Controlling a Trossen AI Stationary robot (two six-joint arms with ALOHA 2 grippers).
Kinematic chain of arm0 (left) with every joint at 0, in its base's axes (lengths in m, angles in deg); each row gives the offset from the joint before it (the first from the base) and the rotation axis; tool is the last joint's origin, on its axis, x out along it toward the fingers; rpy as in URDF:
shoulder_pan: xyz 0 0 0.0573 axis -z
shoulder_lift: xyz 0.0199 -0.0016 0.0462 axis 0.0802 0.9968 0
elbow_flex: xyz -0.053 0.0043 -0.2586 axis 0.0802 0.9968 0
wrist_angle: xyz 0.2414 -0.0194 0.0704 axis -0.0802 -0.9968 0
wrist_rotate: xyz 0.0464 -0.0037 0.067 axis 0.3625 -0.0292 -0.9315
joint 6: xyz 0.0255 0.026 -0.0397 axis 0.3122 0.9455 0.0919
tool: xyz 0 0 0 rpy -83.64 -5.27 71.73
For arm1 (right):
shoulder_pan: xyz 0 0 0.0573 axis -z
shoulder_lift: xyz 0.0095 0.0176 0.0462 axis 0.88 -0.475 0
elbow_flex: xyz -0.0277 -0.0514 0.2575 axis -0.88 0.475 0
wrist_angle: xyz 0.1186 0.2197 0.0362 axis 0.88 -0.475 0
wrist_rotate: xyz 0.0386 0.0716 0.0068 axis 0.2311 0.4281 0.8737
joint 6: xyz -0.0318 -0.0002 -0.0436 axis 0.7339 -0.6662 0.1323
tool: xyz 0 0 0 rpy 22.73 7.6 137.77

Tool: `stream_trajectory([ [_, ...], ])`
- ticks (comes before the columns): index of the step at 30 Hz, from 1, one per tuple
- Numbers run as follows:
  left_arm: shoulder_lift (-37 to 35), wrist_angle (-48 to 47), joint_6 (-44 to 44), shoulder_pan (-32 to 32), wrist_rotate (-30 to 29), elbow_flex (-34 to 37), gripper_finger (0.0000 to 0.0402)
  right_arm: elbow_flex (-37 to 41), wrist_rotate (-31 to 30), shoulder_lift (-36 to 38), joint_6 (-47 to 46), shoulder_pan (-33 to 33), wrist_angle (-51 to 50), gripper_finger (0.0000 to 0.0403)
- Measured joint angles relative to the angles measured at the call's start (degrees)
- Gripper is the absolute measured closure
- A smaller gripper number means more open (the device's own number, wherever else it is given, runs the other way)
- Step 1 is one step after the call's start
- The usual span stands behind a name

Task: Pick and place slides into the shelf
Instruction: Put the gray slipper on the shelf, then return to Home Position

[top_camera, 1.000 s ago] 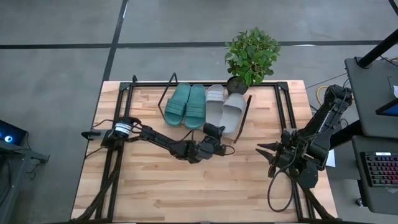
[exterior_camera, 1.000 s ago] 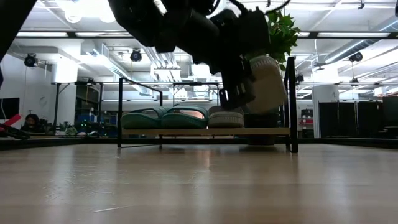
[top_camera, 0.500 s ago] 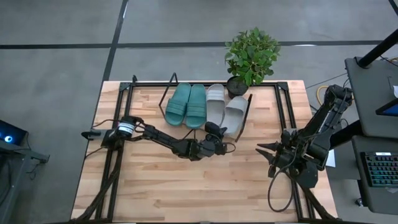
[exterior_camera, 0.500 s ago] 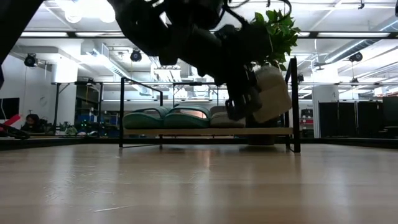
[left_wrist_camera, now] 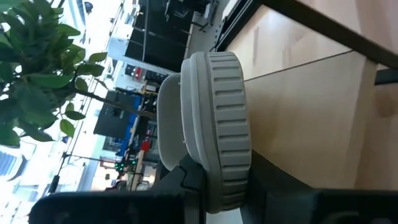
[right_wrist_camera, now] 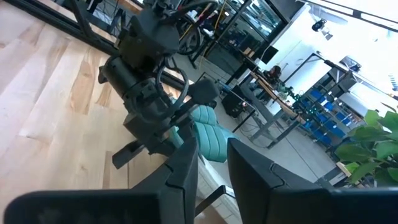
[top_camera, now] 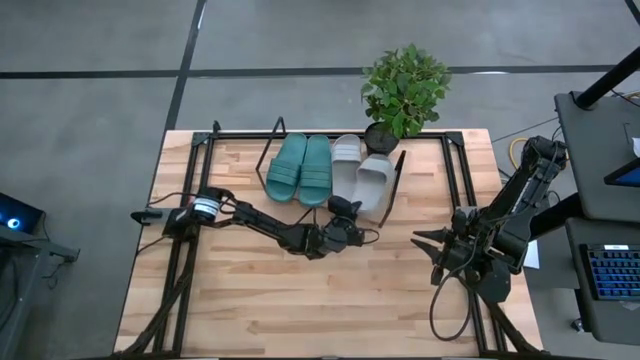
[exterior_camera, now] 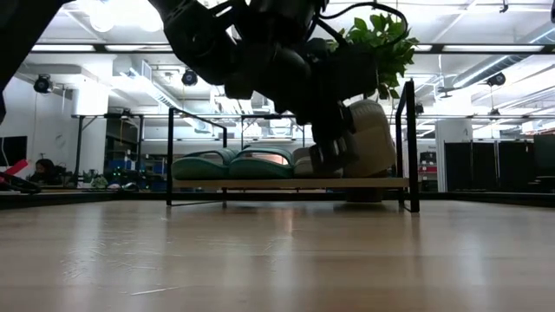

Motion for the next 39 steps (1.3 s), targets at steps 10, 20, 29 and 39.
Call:
stream_trajectory([
  [10,2.8,-0.1,-1.5,0.0,2.4,-0.7,0.0332,0.0,-0.1,0.0,0.0,0.0,0.1,0.0326],
  [20,2.2,-1.2,-2.4,0.8,4.7,-0.9,0.0175,0.1,0.0,0.0,0.0,0.0,0.0,0.0330],
  [29,1.0,-20.9,-14.7,1.2,7.1,-1.4,0.0146,0.1,0.0,0.0,0.0,0.0,0.0,0.0324],
  [39,-6.0,-30.1,-28.8,4.8,27.6,-1.2,0.0145,0.3,0.1,0.0,0.0,0.0,0.0,0.0328],
])
